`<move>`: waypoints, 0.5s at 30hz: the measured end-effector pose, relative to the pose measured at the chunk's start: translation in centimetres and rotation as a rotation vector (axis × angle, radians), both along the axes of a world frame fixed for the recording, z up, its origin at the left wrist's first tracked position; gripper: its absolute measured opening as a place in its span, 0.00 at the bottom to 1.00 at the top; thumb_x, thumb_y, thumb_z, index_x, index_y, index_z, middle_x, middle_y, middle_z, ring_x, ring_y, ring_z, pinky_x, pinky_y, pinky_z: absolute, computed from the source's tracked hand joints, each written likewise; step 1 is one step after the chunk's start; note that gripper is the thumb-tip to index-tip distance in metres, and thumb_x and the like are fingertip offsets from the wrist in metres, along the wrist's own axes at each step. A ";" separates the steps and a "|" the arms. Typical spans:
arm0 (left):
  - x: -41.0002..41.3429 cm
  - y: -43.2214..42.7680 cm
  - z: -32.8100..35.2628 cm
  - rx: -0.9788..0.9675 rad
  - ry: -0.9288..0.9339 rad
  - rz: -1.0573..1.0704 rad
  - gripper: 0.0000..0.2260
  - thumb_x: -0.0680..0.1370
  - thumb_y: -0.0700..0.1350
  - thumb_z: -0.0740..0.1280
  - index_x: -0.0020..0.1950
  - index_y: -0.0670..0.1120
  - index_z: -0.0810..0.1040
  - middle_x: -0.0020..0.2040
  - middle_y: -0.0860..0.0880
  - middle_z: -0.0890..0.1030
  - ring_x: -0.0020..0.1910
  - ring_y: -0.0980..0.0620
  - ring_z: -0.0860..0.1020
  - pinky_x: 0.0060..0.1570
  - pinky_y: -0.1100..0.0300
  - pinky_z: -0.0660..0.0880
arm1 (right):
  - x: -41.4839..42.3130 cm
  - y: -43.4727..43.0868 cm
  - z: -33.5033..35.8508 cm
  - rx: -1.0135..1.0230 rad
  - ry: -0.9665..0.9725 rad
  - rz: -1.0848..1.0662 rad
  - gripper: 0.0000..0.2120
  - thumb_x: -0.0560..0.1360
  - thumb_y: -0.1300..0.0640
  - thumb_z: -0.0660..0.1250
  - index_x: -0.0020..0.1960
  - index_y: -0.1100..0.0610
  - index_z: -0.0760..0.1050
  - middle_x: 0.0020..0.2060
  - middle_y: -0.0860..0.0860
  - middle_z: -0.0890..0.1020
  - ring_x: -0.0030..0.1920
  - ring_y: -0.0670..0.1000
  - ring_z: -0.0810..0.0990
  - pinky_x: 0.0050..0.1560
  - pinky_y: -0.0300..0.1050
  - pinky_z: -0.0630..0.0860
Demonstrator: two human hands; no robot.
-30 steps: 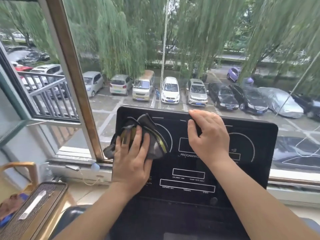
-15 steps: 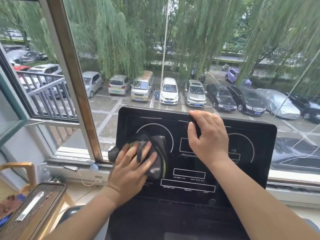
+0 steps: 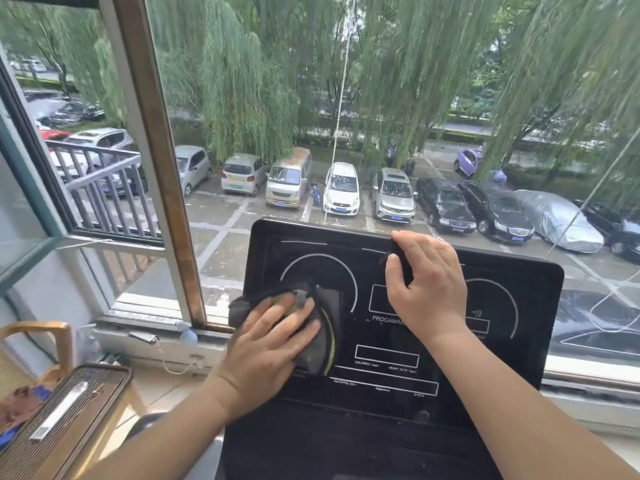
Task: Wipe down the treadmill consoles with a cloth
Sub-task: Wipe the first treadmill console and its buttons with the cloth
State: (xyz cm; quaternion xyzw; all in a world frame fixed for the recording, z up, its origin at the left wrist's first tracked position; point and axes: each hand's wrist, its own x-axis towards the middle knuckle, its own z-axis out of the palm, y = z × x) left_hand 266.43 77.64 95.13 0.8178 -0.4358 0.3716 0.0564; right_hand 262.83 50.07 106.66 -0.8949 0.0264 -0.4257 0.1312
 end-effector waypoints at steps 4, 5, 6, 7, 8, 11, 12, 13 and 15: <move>2.9 1.0 4.7 -0.138 0.030 0.078 0.23 0.80 0.45 0.62 0.76 0.48 0.76 0.81 0.46 0.67 0.80 0.39 0.64 0.78 0.36 0.60 | 0.1 0.2 -0.2 0.005 -0.022 -0.008 0.17 0.80 0.52 0.65 0.68 0.51 0.78 0.63 0.45 0.82 0.66 0.48 0.70 0.77 0.54 0.64; 3.0 0.4 5.4 -0.276 0.109 0.153 0.24 0.80 0.45 0.62 0.77 0.48 0.75 0.82 0.47 0.65 0.81 0.39 0.62 0.78 0.36 0.58 | 0.1 0.2 -0.2 0.006 -0.023 -0.009 0.17 0.79 0.51 0.64 0.68 0.50 0.78 0.62 0.45 0.82 0.66 0.49 0.71 0.77 0.54 0.65; 2.8 -0.6 5.6 -0.402 0.182 0.211 0.24 0.80 0.44 0.63 0.78 0.48 0.73 0.83 0.47 0.64 0.82 0.39 0.60 0.79 0.37 0.56 | 0.2 0.3 -0.2 0.004 -0.022 -0.009 0.18 0.79 0.51 0.64 0.68 0.50 0.78 0.62 0.45 0.82 0.66 0.49 0.72 0.77 0.54 0.64; 2.4 -1.7 5.4 -0.491 0.222 0.248 0.25 0.80 0.44 0.63 0.78 0.47 0.73 0.83 0.47 0.63 0.82 0.39 0.59 0.80 0.37 0.55 | 0.2 0.3 -0.2 0.003 -0.020 -0.009 0.17 0.80 0.51 0.64 0.68 0.50 0.78 0.62 0.45 0.82 0.66 0.50 0.72 0.77 0.54 0.64; 1.6 -2.7 4.8 -0.533 0.229 0.265 0.25 0.80 0.44 0.63 0.78 0.46 0.72 0.83 0.47 0.63 0.82 0.39 0.59 0.80 0.36 0.55 | 0.2 0.3 -0.2 0.002 -0.019 -0.008 0.17 0.80 0.52 0.64 0.68 0.50 0.78 0.62 0.45 0.82 0.66 0.50 0.72 0.77 0.53 0.64; -0.4 -4.0 1.6 -0.380 0.145 0.187 0.24 0.79 0.43 0.65 0.76 0.45 0.75 0.81 0.45 0.67 0.80 0.38 0.65 0.75 0.35 0.63 | 0.1 0.1 -0.2 0.000 -0.021 -0.005 0.17 0.80 0.53 0.66 0.68 0.51 0.78 0.63 0.45 0.82 0.66 0.49 0.71 0.77 0.53 0.64; -0.7 -3.6 0.8 -0.283 0.097 0.124 0.23 0.78 0.43 0.66 0.75 0.45 0.77 0.80 0.45 0.69 0.79 0.38 0.67 0.74 0.36 0.66 | 0.1 0.0 -0.2 -0.003 -0.025 -0.002 0.17 0.80 0.53 0.66 0.68 0.51 0.78 0.63 0.46 0.82 0.66 0.48 0.71 0.77 0.53 0.64; -0.8 -2.9 0.4 -0.185 0.050 0.058 0.23 0.77 0.42 0.67 0.74 0.46 0.78 0.79 0.45 0.71 0.78 0.40 0.69 0.73 0.37 0.69 | 0.0 0.0 -0.1 -0.005 -0.032 0.002 0.17 0.79 0.53 0.66 0.68 0.51 0.78 0.63 0.46 0.82 0.66 0.48 0.71 0.77 0.53 0.65; 0.2 -1.2 1.4 -0.003 -0.029 -0.047 0.24 0.76 0.43 0.67 0.73 0.48 0.79 0.78 0.46 0.72 0.76 0.41 0.72 0.72 0.39 0.70 | -0.1 0.1 0.0 -0.012 -0.053 0.007 0.17 0.79 0.55 0.66 0.67 0.52 0.79 0.62 0.47 0.83 0.66 0.48 0.70 0.76 0.55 0.67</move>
